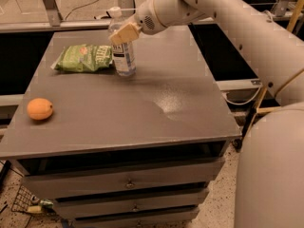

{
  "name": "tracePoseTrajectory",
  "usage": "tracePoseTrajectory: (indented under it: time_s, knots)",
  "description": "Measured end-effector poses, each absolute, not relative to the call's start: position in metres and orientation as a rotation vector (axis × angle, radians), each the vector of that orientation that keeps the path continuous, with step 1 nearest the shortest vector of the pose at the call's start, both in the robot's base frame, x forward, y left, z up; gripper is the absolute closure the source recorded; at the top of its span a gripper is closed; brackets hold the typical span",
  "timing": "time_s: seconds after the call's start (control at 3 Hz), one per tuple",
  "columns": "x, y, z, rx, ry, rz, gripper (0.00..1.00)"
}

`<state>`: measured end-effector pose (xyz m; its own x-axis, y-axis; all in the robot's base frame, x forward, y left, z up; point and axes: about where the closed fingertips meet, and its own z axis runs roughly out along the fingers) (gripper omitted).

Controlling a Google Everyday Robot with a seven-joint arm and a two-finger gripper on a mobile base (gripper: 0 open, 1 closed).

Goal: Move blue plastic bottle near green jalapeno chip bag

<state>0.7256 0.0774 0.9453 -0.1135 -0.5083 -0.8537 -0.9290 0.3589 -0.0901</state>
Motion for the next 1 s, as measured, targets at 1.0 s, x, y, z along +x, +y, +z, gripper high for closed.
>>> tracePoseTrajectory:
  time_s: [1.0]
  knots:
    - [0.722, 0.068, 0.972, -1.22, 1.688, 0.539, 1.0]
